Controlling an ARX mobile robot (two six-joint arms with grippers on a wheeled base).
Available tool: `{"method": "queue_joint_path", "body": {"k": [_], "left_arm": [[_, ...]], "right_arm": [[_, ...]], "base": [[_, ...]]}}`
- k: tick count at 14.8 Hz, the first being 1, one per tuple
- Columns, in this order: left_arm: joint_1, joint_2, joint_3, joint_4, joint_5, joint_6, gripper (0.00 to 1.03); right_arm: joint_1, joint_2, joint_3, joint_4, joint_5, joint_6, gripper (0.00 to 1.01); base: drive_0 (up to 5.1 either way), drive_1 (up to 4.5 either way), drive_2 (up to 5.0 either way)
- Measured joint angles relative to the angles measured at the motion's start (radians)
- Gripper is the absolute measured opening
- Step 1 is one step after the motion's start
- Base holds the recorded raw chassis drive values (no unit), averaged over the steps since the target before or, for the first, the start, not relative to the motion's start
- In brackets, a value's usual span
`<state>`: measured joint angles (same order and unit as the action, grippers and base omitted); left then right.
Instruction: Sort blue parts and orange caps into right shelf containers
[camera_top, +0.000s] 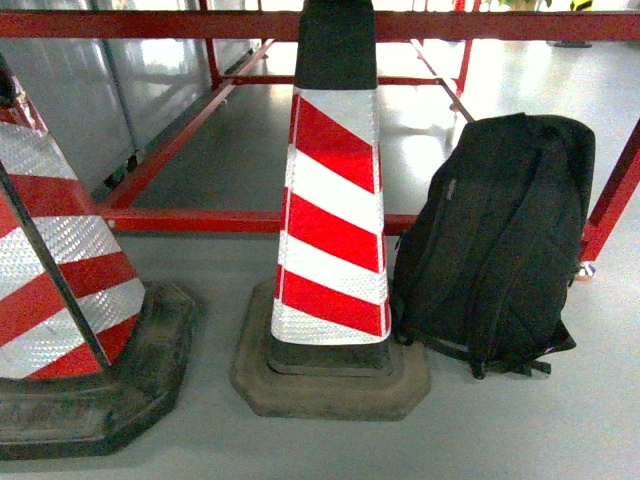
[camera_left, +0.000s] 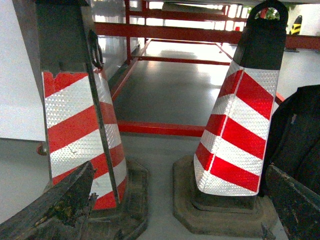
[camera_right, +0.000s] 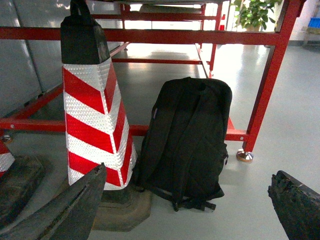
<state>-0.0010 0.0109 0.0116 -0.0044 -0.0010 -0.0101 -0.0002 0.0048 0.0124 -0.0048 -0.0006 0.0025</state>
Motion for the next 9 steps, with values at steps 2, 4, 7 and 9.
{"method": "queue_joint_path", "body": {"k": [2,4,7,9], "left_arm": [[0.0,0.0,0.0,0.0,0.0,0.0,0.98],[0.0,0.0,0.0,0.0,0.0,0.0,0.98],[0.0,0.0,0.0,0.0,0.0,0.0,0.98],[0.0,0.0,0.0,0.0,0.0,0.0,0.98]], "right_arm": [[0.0,0.0,0.0,0.0,0.0,0.0,0.98],[0.0,0.0,0.0,0.0,0.0,0.0,0.98],[0.0,0.0,0.0,0.0,0.0,0.0,0.98],[0.0,0.0,0.0,0.0,0.0,0.0,0.98]], "base": [[0.0,0.0,0.0],[0.0,0.0,0.0],[0.0,0.0,0.0],[0.0,0.0,0.0]]}}
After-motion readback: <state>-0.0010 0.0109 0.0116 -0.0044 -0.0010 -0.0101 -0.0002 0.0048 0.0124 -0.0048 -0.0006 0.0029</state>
